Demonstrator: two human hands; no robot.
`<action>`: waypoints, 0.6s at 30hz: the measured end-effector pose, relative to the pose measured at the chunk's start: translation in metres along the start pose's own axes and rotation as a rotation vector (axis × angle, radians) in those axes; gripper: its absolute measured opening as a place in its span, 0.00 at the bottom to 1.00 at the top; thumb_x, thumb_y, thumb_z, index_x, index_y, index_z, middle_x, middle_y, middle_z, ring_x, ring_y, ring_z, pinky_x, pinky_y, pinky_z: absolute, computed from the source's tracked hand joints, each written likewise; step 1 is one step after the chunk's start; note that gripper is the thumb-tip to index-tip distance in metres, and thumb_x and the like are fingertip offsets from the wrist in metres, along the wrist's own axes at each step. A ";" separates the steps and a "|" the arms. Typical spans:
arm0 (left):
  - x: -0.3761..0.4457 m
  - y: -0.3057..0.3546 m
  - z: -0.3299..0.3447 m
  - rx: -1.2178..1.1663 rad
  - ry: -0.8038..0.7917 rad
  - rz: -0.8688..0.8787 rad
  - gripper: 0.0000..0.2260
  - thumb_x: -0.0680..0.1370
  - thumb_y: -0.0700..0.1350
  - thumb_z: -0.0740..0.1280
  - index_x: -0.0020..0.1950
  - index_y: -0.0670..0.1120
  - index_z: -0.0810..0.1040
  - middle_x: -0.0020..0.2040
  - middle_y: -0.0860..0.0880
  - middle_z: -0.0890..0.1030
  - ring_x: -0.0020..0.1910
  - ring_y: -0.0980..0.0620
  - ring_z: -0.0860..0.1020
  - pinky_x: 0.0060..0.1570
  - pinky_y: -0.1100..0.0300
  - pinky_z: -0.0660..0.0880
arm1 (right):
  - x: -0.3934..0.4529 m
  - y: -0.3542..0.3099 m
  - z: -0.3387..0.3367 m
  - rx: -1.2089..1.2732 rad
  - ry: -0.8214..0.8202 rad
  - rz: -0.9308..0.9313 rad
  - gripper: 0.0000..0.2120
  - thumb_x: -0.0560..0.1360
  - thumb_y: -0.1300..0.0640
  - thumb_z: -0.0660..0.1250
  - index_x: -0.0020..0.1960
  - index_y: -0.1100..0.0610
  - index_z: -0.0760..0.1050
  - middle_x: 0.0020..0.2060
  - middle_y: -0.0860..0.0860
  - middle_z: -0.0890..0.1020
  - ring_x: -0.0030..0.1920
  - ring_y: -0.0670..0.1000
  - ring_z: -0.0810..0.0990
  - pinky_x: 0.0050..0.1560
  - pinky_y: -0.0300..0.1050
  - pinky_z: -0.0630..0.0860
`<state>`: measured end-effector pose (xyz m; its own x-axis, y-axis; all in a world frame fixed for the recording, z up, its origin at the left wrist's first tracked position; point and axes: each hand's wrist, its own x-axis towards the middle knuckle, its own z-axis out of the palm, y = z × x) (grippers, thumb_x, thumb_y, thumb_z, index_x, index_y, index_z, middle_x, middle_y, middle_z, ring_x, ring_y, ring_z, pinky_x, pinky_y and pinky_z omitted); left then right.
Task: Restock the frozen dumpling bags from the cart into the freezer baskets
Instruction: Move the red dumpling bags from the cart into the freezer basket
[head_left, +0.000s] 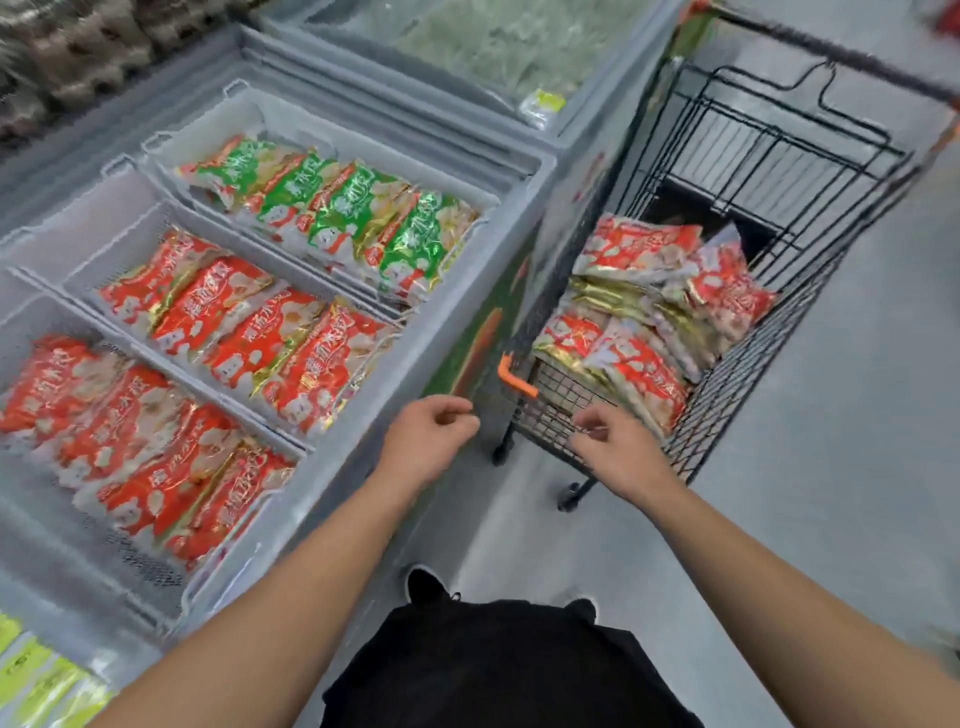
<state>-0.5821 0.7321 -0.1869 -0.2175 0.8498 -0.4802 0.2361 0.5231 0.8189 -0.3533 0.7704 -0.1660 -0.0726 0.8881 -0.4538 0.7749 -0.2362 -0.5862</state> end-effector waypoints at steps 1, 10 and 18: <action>-0.002 0.009 0.015 0.022 -0.028 0.015 0.08 0.66 0.54 0.71 0.44 0.57 0.81 0.45 0.48 0.85 0.40 0.51 0.80 0.52 0.52 0.79 | -0.005 0.015 -0.009 0.019 0.026 0.029 0.13 0.76 0.56 0.67 0.60 0.53 0.77 0.51 0.48 0.80 0.53 0.49 0.79 0.50 0.41 0.72; -0.004 0.051 0.138 0.156 -0.183 0.077 0.14 0.63 0.59 0.69 0.45 0.56 0.82 0.44 0.53 0.86 0.47 0.52 0.85 0.55 0.48 0.81 | -0.023 0.131 -0.080 0.112 0.178 0.136 0.12 0.76 0.56 0.67 0.58 0.55 0.79 0.48 0.49 0.80 0.48 0.48 0.76 0.46 0.37 0.66; 0.007 0.077 0.220 0.211 -0.183 0.056 0.10 0.72 0.49 0.70 0.52 0.51 0.83 0.46 0.50 0.86 0.48 0.46 0.85 0.53 0.46 0.82 | -0.005 0.196 -0.119 0.180 0.121 0.145 0.14 0.76 0.57 0.67 0.61 0.56 0.78 0.53 0.51 0.81 0.49 0.48 0.76 0.44 0.34 0.64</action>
<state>-0.3571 0.7926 -0.1967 -0.0289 0.8654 -0.5002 0.4392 0.4605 0.7714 -0.1264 0.7668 -0.1985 0.1154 0.8778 -0.4649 0.6469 -0.4216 -0.6354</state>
